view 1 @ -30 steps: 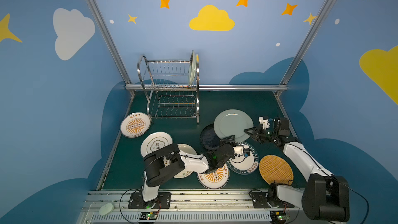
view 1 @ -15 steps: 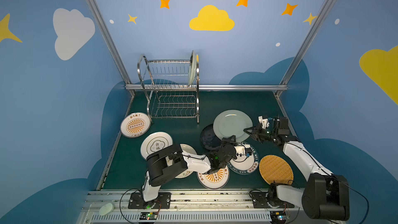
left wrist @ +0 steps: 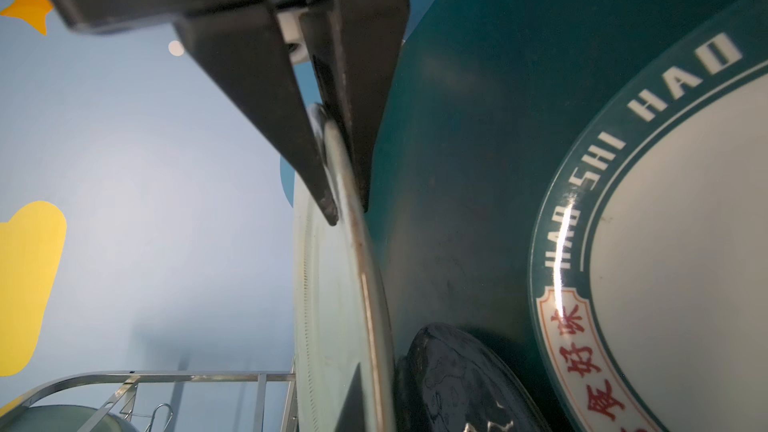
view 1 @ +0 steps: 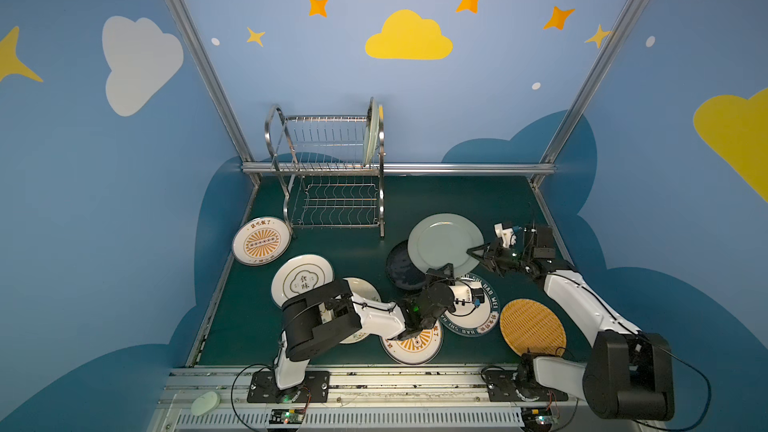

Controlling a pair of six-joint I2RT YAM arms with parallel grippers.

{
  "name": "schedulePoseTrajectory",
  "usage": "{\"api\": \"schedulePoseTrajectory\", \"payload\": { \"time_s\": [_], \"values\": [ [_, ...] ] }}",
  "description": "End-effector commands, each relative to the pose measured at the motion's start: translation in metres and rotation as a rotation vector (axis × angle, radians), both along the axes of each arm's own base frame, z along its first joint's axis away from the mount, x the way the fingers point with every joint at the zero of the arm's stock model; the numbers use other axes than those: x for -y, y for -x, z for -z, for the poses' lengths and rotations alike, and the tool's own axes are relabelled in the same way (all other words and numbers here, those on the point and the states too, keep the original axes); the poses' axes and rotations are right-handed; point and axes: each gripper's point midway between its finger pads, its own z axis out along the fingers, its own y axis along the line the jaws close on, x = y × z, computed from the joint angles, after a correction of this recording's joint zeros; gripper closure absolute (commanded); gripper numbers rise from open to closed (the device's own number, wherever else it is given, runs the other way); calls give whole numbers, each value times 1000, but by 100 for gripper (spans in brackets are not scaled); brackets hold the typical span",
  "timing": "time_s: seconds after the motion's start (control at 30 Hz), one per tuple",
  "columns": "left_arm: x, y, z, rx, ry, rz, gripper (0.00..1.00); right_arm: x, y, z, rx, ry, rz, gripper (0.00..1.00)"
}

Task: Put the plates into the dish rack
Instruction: 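Lift the pale green plate with the left gripper while the right gripper withdraws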

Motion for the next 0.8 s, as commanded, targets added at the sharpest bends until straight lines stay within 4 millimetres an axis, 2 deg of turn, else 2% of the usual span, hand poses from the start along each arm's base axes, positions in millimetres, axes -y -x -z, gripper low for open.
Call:
{"api": "schedulePoseTrajectory", "payload": {
  "time_s": [0.0, 0.17, 0.53, 0.63, 0.77],
  "values": [
    [6, 9, -47, 62, 136, 24, 96, -8, -11, -32, 121, -29, -42, 79],
    [5, 14, -44, 57, 129, 31, 96, -7, -11, -33, 125, -25, -42, 68],
    [-1, 22, -43, 38, 132, 18, 96, -5, -8, -35, 149, 7, -32, 19],
    [-6, 27, -46, 37, 147, 12, 96, -5, -7, -37, 163, 20, -29, 13],
    [-12, 35, -50, 45, 160, 4, 96, -5, -6, -38, 175, 35, -26, 11]
  ]
}}
